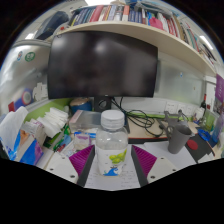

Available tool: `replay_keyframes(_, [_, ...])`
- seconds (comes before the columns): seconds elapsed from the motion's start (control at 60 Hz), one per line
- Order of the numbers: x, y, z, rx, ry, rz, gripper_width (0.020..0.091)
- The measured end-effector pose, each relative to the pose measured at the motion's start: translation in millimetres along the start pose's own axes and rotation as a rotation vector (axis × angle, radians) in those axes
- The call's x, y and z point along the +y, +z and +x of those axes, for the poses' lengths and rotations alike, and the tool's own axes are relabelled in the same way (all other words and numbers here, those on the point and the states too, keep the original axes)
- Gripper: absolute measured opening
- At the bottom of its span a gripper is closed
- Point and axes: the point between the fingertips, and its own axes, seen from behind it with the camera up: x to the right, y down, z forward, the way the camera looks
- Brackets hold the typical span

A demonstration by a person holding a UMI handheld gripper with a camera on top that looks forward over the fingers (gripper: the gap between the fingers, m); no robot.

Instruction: Pour water

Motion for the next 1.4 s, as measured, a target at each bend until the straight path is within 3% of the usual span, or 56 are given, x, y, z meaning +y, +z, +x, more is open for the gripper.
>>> replay_keyframes(0.083, [-4.9, 8.7, -5.3, -0.033, -0.017, 0.050, 0.0526])
replay_keyframes(0.4, [-18.3, 23.0, -11.2, -0.056, 0.022, 0.188, 0.0394])
replay_keyframes(0.65, [-36.4, 19.1, -0.5, -0.063, 0.112, 0.252, 0.0395])
replay_keyframes(0.783, [-60.8, 17.8, 21.9, -0.089, 0.298, 0.251, 0.0393])
replay_keyframes(1.033, [-93.4, 33.1, 75.3, -0.222, 0.808, 0.165, 0.0393])
replay_keyframes(1.233, [-87.6, 44.9, 101.7, -0.335, 1.143, 0.026, 0.0393])
replay_keyframes(1.4, [-98.1, 44.1, 129.2, -0.378, 1.399, -0.001, 0.0392])
